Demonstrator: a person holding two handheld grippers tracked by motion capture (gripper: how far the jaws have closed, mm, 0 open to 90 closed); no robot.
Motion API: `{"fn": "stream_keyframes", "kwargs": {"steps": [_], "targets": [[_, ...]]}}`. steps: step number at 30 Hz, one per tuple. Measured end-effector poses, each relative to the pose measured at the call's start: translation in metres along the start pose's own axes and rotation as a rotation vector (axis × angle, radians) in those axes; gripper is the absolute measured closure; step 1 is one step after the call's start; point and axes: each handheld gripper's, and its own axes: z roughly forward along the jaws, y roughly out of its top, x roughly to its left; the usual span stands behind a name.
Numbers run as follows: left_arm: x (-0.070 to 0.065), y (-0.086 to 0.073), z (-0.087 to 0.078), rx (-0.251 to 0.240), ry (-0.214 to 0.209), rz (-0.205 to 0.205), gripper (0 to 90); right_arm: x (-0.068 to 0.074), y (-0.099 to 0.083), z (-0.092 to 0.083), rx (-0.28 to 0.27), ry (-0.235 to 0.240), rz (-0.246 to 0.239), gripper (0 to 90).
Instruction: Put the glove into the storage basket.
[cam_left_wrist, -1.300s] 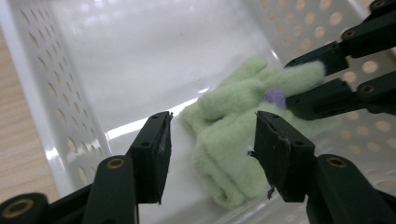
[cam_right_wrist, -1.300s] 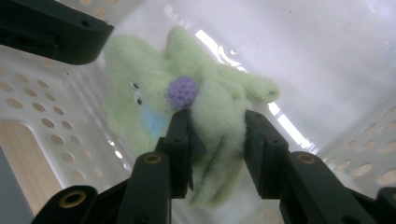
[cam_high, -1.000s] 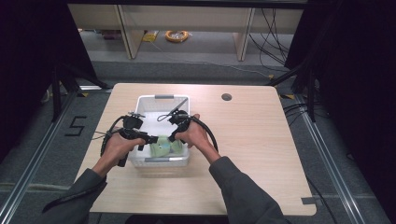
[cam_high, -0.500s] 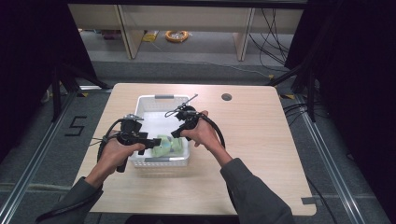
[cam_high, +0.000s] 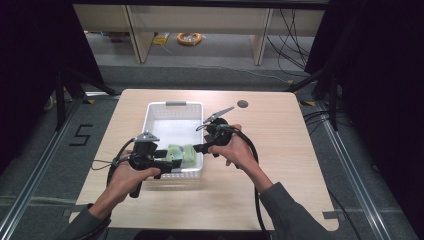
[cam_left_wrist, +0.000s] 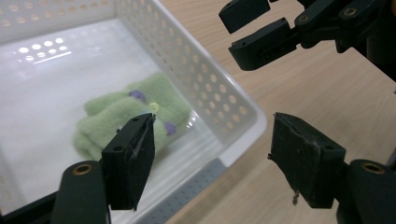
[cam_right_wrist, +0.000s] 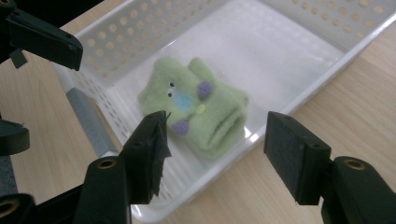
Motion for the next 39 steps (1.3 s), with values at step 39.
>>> {"fn": "stream_keyframes", "kwargs": {"steps": [39], "targets": [[-0.073,-0.055,0.031,-0.067,-0.174,0.120,18.9,0.007,-0.121,-0.072,-0.147,-0.018,0.007,24.5]]}}
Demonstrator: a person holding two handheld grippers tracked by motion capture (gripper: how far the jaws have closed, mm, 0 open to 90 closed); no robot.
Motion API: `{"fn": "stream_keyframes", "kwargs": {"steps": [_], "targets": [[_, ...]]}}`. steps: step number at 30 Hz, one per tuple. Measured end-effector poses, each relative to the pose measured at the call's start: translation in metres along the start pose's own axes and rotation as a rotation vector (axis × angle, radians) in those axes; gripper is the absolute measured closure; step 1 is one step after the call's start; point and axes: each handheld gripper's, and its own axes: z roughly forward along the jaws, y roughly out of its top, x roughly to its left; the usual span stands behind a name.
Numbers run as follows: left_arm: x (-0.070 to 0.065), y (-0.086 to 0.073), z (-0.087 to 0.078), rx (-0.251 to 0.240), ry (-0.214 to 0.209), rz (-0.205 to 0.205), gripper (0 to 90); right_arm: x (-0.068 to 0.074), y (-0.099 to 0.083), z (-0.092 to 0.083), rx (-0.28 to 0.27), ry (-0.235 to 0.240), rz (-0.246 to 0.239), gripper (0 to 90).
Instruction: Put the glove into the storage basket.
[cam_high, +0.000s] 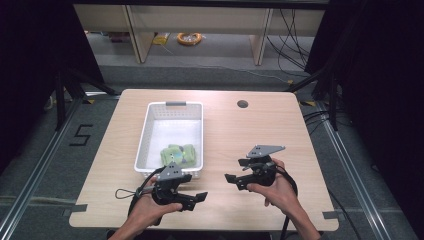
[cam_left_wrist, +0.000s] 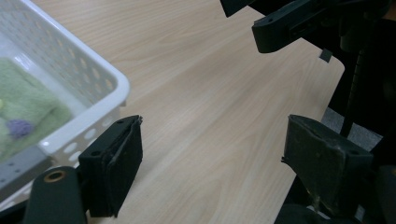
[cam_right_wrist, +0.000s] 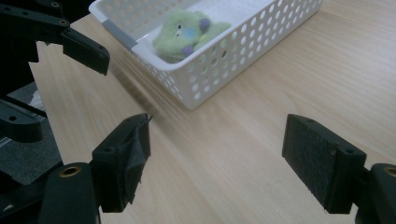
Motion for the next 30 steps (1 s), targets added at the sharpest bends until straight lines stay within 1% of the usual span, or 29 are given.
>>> {"fn": "stream_keyframes", "kwargs": {"steps": [1,2,3,4,6,7,8,9,10,11,12,13,14,15,16,17,18,19,20,21,22,23,24,25,26,27,28,29,30], "targets": [[0.000,0.000,0.000,0.000,0.000,0.000,18.6,0.002,-0.002,-0.001,0.011,0.015,0.017,24.1],[-0.002,-0.003,0.001,0.008,-0.016,-0.003,18.2,0.003,-0.005,-0.001,0.006,0.019,0.011,23.8],[-0.002,-0.003,0.001,0.008,-0.016,-0.003,18.0,0.003,-0.005,-0.001,0.006,0.019,0.011,23.8],[-0.003,-0.006,0.002,0.008,-0.013,0.008,18.0,0.003,-0.007,-0.002,0.003,0.009,0.006,23.7],[-0.004,-0.008,0.004,0.013,-0.025,0.017,17.6,0.005,-0.014,-0.002,0.001,0.012,0.009,22.9],[-0.005,-0.010,0.004,0.018,-0.019,0.013,17.6,0.005,-0.014,-0.002,0.001,0.012,0.009,22.9],[-0.005,-0.012,0.005,0.011,-0.030,0.025,17.6,0.005,-0.016,-0.002,-0.006,0.004,0.003,22.3],[-0.006,-0.013,0.005,0.023,-0.028,0.012,17.6,0.006,-0.018,-0.001,-0.008,0.021,0.018,21.8],[-0.006,-0.015,0.006,0.023,-0.024,0.023,17.6,0.005,-0.020,-0.001,-0.011,0.021,0.004,21.5],[-0.006,-0.018,0.007,0.020,-0.031,0.048,17.1,0.006,-0.024,-0.002,-0.009,0.000,0.023,19.9],[-0.006,-0.018,0.007,0.020,-0.031,0.048,16.8,0.006,-0.024,-0.002,-0.009,0.000,0.023,19.9],[-0.007,-0.021,0.008,0.015,-0.023,0.055,16.8,0.005,-0.029,-0.001,-0.010,0.000,0.023,19.9],[-0.006,-0.023,0.008,0.037,-0.021,0.060,16.8,0.005,-0.029,-0.001,-0.010,0.000,0.023,19.9],[-0.006,-0.027,0.010,0.039,-0.022,0.062,16.8,0.006,-0.036,-0.001,-0.014,-0.004,0.053,19.5],[-0.006,-0.030,0.010,0.045,-0.017,0.061,16.8,0.005,-0.037,-0.001,-0.010,0.011,0.042,19.3],[-0.006,-0.030,0.010,0.045,-0.017,0.061,16.8,0.004,-0.040,0.000,-0.013,0.007,0.038,19.2],[-0.005,-0.032,0.010,0.052,-0.026,0.065,16.8,0.005,-0.043,-0.001,-0.009,-0.006,0.052,19.2],[-0.005,-0.035,0.011,0.049,-0.016,0.061,16.8,0.003,-0.045,-0.001,-0.007,-0.012,0.031,19.2],[-0.004,-0.037,0.011,0.058,-0.017,0.072,16.8,0.003,-0.045,-0.001,-0.007,-0.012,0.031,19.2],[-0.005,-0.042,0.013,0.061,0.001,0.074,16.9,0.005,-0.049,-0.001,-0.012,0.010,0.059,19.3],[-0.005,-0.042,0.013,0.061,0.001,0.074,16.9,0.005,-0.049,-0.001,-0.012,0.010,0.059,19.3],[-0.005,-0.045,0.012,0.054,-0.007,0.081,16.9,0.006,-0.054,-0.002,-0.011,-0.005,0.048,19.2],[-0.005,-0.045,0.012,0.054,-0.007,0.081,16.9,0.007,-0.056,-0.001,-0.023,-0.009,0.042,19.2],[-0.006,-0.048,0.013,0.060,-0.012,0.065,16.9,0.008,-0.058,-0.001,-0.013,-0.004,0.038,19.1],[-0.006,-0.048,0.013,0.060,-0.012,0.065,16.9,0.008,-0.058,-0.001,-0.013,-0.004,0.038,19.1],[-0.006,-0.051,0.013,0.059,-0.005,0.077,16.9,0.009,-0.060,-0.002,-0.010,-0.010,0.038,19.1],[-0.007,-0.053,0.014,0.059,0.006,0.057,16.9,0.011,-0.064,-0.002,-0.012,-0.007,0.018,18.9],[-0.006,-0.054,0.013,0.071,-0.004,0.067,16.9,0.011,-0.064,-0.002,-0.012,-0.007,0.018,18.9],[-0.006,-0.055,0.013,0.061,0.003,0.065,16.9,0.012,-0.066,-0.002,-0.007,0.002,0.016,18.6]]}}
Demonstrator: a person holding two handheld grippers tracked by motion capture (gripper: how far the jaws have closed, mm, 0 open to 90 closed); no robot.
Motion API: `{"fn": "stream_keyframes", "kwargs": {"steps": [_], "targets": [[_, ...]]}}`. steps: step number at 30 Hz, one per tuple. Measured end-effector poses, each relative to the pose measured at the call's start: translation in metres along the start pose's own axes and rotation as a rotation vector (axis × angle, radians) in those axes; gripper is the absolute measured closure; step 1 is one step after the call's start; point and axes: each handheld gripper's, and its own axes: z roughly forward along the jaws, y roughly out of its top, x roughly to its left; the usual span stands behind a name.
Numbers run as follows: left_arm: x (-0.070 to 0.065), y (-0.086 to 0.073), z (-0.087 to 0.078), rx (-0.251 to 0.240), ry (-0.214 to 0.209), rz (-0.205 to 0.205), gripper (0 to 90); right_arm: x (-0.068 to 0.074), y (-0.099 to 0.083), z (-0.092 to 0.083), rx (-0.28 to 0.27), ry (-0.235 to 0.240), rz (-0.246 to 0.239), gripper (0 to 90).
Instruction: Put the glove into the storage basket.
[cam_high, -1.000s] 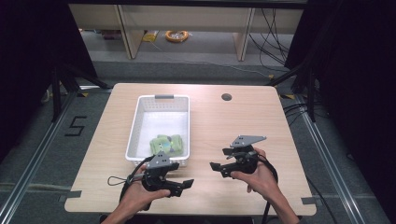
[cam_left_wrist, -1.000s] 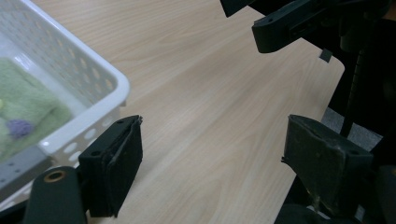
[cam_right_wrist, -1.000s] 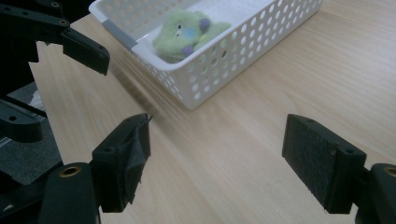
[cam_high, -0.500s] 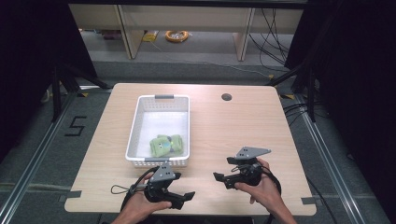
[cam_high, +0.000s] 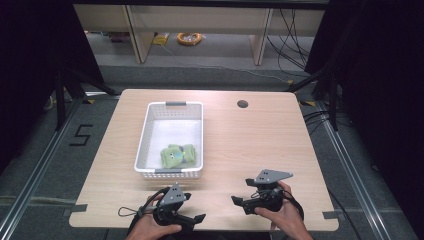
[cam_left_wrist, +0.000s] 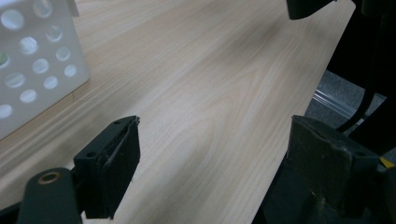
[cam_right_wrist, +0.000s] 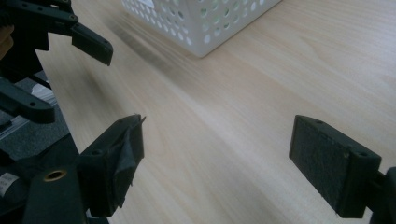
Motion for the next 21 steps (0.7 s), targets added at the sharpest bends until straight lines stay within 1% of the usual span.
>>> {"fn": "stream_keyframes", "kwargs": {"steps": [1,2,3,4,5,6,7,8,9,10,11,12,13,14,15,16,17,18,19,21], "targets": [[0.001,-0.002,0.000,-0.007,0.003,0.017,16.9,0.002,-0.005,0.000,0.001,-0.005,-0.010,18.3],[0.001,-0.004,-0.001,-0.006,0.016,0.018,16.9,0.002,-0.005,0.000,0.001,-0.005,-0.010,18.3],[0.001,-0.007,0.000,0.002,0.025,0.034,17.2,0.004,-0.012,0.000,0.006,-0.022,-0.020,17.1],[0.000,-0.011,0.001,0.008,0.043,0.030,17.3,0.005,-0.014,0.001,0.011,-0.013,-0.008,16.8],[0.000,-0.012,0.000,0.014,0.048,0.051,17.3,0.005,-0.018,0.000,0.016,-0.014,-0.004,16.8],[0.000,-0.013,0.000,0.015,0.054,0.039,17.3,0.006,-0.021,0.000,0.024,-0.027,-0.008,16.7],[0.000,-0.013,0.000,0.015,0.054,0.039,17.3,0.006,-0.021,0.000,0.024,-0.027,-0.008,16.7],[0.000,-0.013,-0.001,-0.008,0.054,0.031,17.3,0.006,-0.024,0.000,0.026,-0.038,-0.023,16.6],[0.001,-0.013,-0.005,0.010,0.055,0.022,17.6,0.007,-0.028,-0.001,0.036,-0.047,-0.027,16.5],[0.001,-0.013,-0.006,-0.004,0.063,0.019,17.8,0.008,-0.031,-0.001,0.044,-0.057,-0.032,16.4],[0.002,-0.014,-0.007,-0.003,0.070,0.012,17.7,0.009,-0.034,0.000,0.047,-0.067,-0.034,16.5],[0.002,-0.017,-0.008,-0.012,0.079,0.014,17.6,0.012,-0.039,0.000,0.065,-0.069,-0.028,16.4],[0.002,-0.018,-0.008,-0.011,0.070,0.018,17.6,0.012,-0.040,0.000,0.069,-0.066,-0.046,16.4],[0.002,-0.018,-0.008,-0.011,0.070,0.018,17.6,0.013,-0.042,-0.001,0.065,-0.058,-0.058,16.4],[0.002,-0.018,-0.009,-0.002,0.065,0.020,17.6,0.013,-0.042,-0.001,0.065,-0.058,-0.058,16.4],[0.001,-0.019,-0.009,-0.010,0.068,0.007,17.5,0.014,-0.043,-0.001,0.062,-0.064,-0.058,16.4],[0.000,-0.020,-0.009,-0.010,0.073,0.006,17.4,0.014,-0.044,-0.003,0.070,-0.064,-0.058,16.4],[0.001,-0.020,-0.010,-0.001,0.073,0.012,17.4,0.015,-0.045,-0.003,0.068,-0.054,-0.059,16.4],[0.001,-0.020,-0.010,-0.002,0.075,0.013,17.5,0.016,-0.045,-0.003,0.060,-0.066,-0.065,16.4],[0.001,-0.020,-0.009,-0.003,0.075,0.014,17.4,0.016,-0.046,-0.003,0.067,-0.059,-0.064,16.4]]}}
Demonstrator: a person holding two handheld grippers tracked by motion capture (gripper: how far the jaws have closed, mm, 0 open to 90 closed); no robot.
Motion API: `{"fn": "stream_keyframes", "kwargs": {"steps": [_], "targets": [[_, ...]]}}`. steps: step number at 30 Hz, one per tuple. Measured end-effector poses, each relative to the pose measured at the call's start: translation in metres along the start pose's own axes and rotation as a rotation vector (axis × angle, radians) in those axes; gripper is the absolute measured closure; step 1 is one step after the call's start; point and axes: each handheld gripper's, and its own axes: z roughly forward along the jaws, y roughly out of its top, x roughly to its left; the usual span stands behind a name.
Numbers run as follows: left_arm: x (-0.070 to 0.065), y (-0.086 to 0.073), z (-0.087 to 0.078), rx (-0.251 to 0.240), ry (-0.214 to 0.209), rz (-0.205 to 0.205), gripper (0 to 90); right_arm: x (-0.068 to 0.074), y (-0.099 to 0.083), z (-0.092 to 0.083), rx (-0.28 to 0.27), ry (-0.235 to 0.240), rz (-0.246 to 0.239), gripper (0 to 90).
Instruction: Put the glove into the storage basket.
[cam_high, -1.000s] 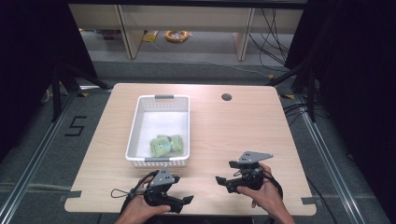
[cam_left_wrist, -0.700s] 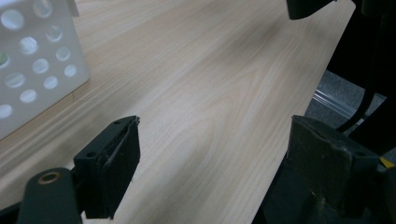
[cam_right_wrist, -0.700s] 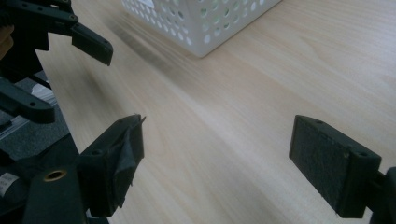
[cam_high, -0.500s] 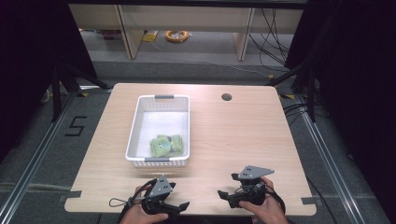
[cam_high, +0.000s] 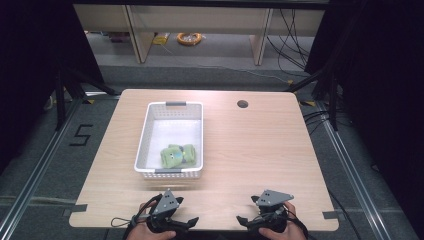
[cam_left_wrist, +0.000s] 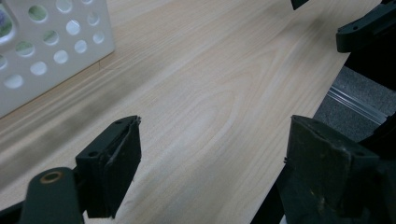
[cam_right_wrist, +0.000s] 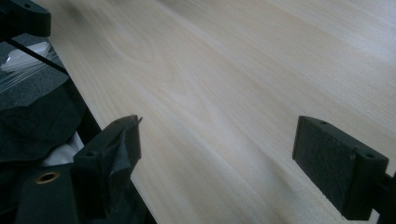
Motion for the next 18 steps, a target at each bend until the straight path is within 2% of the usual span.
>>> {"fn": "stream_keyframes", "kwargs": {"steps": [2,3,9,10,11,12,14,16,18], "targets": [[0.0012,0.0000,0.0002,0.008,-0.001,0.011,17.4,-0.0004,0.0001,0.0003,0.003,-0.003,-0.004,16.4],[0.0010,-0.0006,0.0012,0.005,0.005,-0.005,17.3,-0.0002,-0.0001,0.0009,-0.007,-0.006,-0.001,16.4],[0.0027,-0.0002,0.0013,-0.004,0.007,0.002,17.3,-0.0014,0.0000,0.0003,-0.009,-0.009,-0.006,16.4],[0.0048,0.0005,-0.0007,0.024,0.009,0.000,17.3,-0.0025,0.0004,0.0003,-0.005,-0.005,-0.013,16.4],[0.0049,0.0003,-0.0002,0.009,0.008,-0.001,17.3,-0.0031,0.0005,0.0007,-0.004,0.000,-0.012,16.4],[0.0061,0.0002,-0.0010,0.023,0.018,0.000,17.3,-0.0031,0.0003,0.0001,-0.001,-0.013,-0.005,16.4],[0.0066,0.0005,-0.0008,0.015,0.013,0.006,17.3,-0.0031,0.0002,0.0000,-0.003,-0.012,-0.001,16.4],[0.0056,0.0000,-0.0002,0.007,0.013,-0.014,17.3,-0.0032,0.0002,0.0008,0.001,-0.010,-0.002,16.5],[0.0059,0.0000,0.0000,0.005,0.014,-0.014,17.3,-0.0025,0.0001,0.0013,-0.001,-0.012,-0.002,16.5]]}}
